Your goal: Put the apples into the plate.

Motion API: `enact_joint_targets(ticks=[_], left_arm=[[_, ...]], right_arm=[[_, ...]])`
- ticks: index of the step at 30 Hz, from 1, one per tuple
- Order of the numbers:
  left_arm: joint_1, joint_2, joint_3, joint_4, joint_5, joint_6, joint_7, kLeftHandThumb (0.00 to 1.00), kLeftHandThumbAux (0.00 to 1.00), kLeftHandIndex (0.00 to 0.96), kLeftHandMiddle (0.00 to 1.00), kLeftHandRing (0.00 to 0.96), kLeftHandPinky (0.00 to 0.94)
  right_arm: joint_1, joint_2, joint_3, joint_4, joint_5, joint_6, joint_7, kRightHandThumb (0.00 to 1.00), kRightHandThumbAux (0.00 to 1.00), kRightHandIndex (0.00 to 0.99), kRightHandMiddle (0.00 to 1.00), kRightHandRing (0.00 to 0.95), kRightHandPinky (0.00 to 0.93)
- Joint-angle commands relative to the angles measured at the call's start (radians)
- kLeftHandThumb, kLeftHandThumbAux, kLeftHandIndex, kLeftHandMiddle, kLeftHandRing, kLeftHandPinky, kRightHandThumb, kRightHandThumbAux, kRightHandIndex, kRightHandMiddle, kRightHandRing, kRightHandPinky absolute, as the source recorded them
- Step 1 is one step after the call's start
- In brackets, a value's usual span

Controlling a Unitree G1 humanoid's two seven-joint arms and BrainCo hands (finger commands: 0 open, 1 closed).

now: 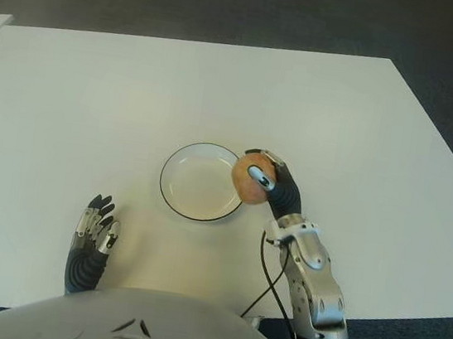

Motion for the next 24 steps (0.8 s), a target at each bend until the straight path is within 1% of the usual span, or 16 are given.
enact_joint_targets(ticks=[1, 7, 12, 15, 18, 21, 24], left_arm=[[0.009, -0.028, -0.008, 0.005, 0.005, 0.025, 0.009, 0.064, 0.464, 0.057, 0.155, 0.173, 0.195], [0.004, -0.037, -0.012, 0.009, 0.023, 0.022, 0.028, 0.069, 0.456, 0.063, 0.165, 0.179, 0.198], [0.01, -0.036, -0.021, -0.003, 0.023, 0.032, 0.032, 0.071, 0.465, 0.069, 0.176, 0.188, 0.201], [0.018, -0.036, -0.027, -0.01, 0.016, 0.044, 0.03, 0.067, 0.472, 0.067, 0.17, 0.181, 0.183], [0.019, -0.037, -0.03, -0.011, 0.015, 0.048, 0.035, 0.068, 0.485, 0.066, 0.169, 0.182, 0.194], [0.01, -0.036, -0.031, -0.003, 0.02, 0.041, 0.043, 0.071, 0.492, 0.067, 0.172, 0.187, 0.204], [0.009, -0.034, -0.035, -0.002, 0.025, 0.047, 0.049, 0.074, 0.497, 0.066, 0.165, 0.179, 0.187]], right_arm=[[-0.072, 0.037, 0.034, 0.015, -0.002, 0.037, 0.026, 0.717, 0.711, 0.439, 0.913, 0.908, 0.901], [-0.107, 0.034, 0.075, 0.032, -0.058, 0.023, 0.065, 0.716, 0.713, 0.439, 0.923, 0.912, 0.899], [-0.134, 0.029, 0.122, 0.077, -0.167, -0.029, 0.076, 0.716, 0.713, 0.439, 0.923, 0.908, 0.889], [-0.16, 0.017, 0.15, 0.121, -0.265, -0.109, 0.08, 0.715, 0.713, 0.439, 0.924, 0.905, 0.884], [-0.189, 0.009, 0.167, 0.165, -0.346, -0.18, 0.083, 0.714, 0.714, 0.439, 0.92, 0.903, 0.876], [-0.213, -0.001, 0.18, 0.2, -0.407, -0.231, 0.092, 0.713, 0.714, 0.439, 0.914, 0.901, 0.868], [-0.237, -0.013, 0.193, 0.227, -0.46, -0.259, 0.104, 0.711, 0.715, 0.439, 0.906, 0.898, 0.858]])
